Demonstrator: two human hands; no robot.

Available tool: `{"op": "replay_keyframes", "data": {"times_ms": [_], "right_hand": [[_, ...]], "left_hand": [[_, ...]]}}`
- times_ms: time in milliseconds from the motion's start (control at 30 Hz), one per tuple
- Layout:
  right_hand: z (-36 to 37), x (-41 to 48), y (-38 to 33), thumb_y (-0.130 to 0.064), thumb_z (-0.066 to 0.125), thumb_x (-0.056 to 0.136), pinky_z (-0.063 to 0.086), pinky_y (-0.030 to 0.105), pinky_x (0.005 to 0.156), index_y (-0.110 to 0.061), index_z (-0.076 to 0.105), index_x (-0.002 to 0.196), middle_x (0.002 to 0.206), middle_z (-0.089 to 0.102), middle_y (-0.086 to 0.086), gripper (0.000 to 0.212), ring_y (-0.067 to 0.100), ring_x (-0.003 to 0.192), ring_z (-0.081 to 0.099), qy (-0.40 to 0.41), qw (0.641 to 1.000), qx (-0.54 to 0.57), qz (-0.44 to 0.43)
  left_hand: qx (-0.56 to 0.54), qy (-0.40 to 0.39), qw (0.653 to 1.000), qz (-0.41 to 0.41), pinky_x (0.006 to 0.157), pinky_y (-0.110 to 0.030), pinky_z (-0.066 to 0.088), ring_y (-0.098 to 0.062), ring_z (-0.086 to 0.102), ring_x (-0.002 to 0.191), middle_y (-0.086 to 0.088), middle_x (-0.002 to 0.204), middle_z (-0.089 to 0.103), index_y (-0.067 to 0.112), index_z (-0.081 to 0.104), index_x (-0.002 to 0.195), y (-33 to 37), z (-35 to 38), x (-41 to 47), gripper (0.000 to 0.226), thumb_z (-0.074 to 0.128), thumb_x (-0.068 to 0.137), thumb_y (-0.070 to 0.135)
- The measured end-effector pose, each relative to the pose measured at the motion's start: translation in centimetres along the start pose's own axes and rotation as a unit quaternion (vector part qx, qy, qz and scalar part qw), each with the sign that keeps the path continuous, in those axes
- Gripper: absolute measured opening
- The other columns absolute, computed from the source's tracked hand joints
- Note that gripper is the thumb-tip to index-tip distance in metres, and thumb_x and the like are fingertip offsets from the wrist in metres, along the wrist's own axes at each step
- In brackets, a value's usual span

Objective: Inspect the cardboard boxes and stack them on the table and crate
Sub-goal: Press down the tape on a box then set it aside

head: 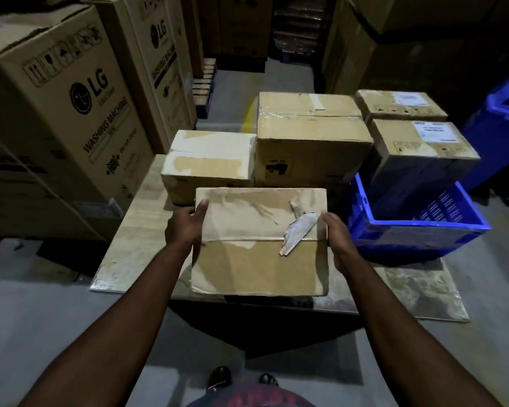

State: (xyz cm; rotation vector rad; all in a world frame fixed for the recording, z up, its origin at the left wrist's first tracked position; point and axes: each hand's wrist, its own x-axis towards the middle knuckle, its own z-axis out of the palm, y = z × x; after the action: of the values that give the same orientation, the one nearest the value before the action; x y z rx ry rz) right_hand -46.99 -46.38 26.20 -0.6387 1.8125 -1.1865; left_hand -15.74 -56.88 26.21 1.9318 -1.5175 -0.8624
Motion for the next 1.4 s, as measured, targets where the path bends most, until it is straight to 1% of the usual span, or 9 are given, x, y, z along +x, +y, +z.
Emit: {"op": "replay_keyframes", "data": {"times_ms": [200,367,500,733,900,1033,1133,1233,1400], "right_hand": [[0.9,-1.1,2.6,-0.032,0.050,0.103,0.044,0.031,0.091,-0.014,0.057,0.135,0.127,0.060,0.002,0.038,0.018,0.109,0.056,-0.030,0.997,-0.065,-0.007],[2.6,-0.3,4.2,-0.045,0.046,0.101,0.046,0.040,0.100,-0.016,0.061,0.128,0.126,0.064,0.010,0.042,0.031,0.117,0.059,0.031,0.987,-0.156,-0.035],[3.2,0.3,4.3,-0.048,0.040,0.102,0.043,0.037,0.095,-0.015,0.057,0.131,0.129,0.062,0.013,0.047,0.035,0.118,0.057,0.058,0.973,-0.219,-0.034],[2.7,1.9,7.1,-0.049,0.053,0.096,0.055,0.045,0.080,-0.004,0.066,0.106,0.099,0.070,0.019,0.049,0.037,0.091,0.068,0.057,0.966,-0.240,0.072],[3.3,1.9,6.2,-0.044,0.051,0.099,0.053,0.050,0.092,-0.004,0.058,0.119,0.120,0.064,0.020,0.045,0.037,0.105,0.062,0.060,0.961,-0.253,0.093],[4.9,-0.4,4.7,-0.035,0.044,0.101,0.025,0.045,0.117,-0.010,0.014,0.156,0.164,0.015,0.012,0.068,0.032,0.147,0.022,0.102,0.907,-0.405,-0.056],[6.8,-2.2,4.3,-0.036,0.032,0.104,0.008,0.038,0.123,-0.012,0.009,0.158,0.166,0.004,0.007,0.064,0.022,0.152,0.004,0.000,0.850,-0.480,-0.219],[8.1,-3.3,6.5,-0.045,0.022,0.104,-0.001,0.039,0.124,-0.012,0.006,0.158,0.166,-0.004,0.007,0.066,0.021,0.153,-0.007,-0.078,0.789,-0.559,-0.242],[8.3,-3.0,8.2,-0.050,0.014,0.103,-0.006,0.042,0.123,-0.012,-0.005,0.158,0.164,-0.016,0.007,0.069,0.021,0.150,-0.019,-0.101,0.766,-0.594,-0.222]], "left_hand": [[0.037,-0.013,0.999,0.016,0.078,-0.032,0.046,-0.032,0.064,0.105,-0.005,0.115,0.071,0.021,0.068,0.118,-1.0,1.3,-1.1,0.040,0.060,0.090,0.048],[0.039,-0.064,0.995,0.067,0.096,-0.043,0.047,-0.035,0.053,0.122,-0.012,0.139,0.053,0.017,0.032,0.146,-3.0,2.8,-2.1,0.068,0.061,0.091,0.043],[0.102,-0.086,0.988,0.082,0.104,-0.047,0.042,-0.034,0.042,0.134,-0.012,0.155,0.032,0.016,0.010,0.154,-3.8,3.5,-2.5,0.084,0.054,0.092,0.052],[0.246,-0.109,0.958,0.104,0.114,-0.047,0.029,-0.035,0.025,0.143,-0.011,0.163,0.011,0.015,0.008,0.156,-5.3,4.7,-3.2,0.079,0.042,0.097,0.054],[0.275,-0.111,0.947,0.125,0.120,-0.045,0.016,-0.032,0.008,0.149,-0.012,0.164,-0.001,0.012,0.003,0.156,-5.4,4.7,-3.5,0.077,0.034,0.100,0.053],[0.317,-0.129,0.920,0.190,0.122,-0.044,-0.002,-0.029,-0.013,0.150,-0.013,0.163,-0.013,0.008,-0.002,0.156,-5.0,4.9,-4.8,0.076,0.030,0.101,0.050],[0.338,-0.186,0.880,0.275,0.122,-0.042,-0.005,-0.025,-0.016,0.150,-0.009,0.163,-0.017,0.011,-0.005,0.156,-4.7,5.9,-6.7,0.076,0.024,0.101,0.053],[0.336,-0.201,0.874,0.288,0.123,-0.041,-0.003,-0.021,-0.011,0.151,-0.006,0.164,-0.012,0.013,-0.006,0.156,-5.2,6.6,-7.8,0.079,0.007,0.095,0.061],[0.347,-0.191,0.867,0.303,0.121,-0.037,-0.005,-0.019,-0.008,0.151,-0.006,0.165,-0.006,0.013,-0.003,0.157,-6.1,6.9,-7.2,0.080,0.004,0.092,0.060]]}}
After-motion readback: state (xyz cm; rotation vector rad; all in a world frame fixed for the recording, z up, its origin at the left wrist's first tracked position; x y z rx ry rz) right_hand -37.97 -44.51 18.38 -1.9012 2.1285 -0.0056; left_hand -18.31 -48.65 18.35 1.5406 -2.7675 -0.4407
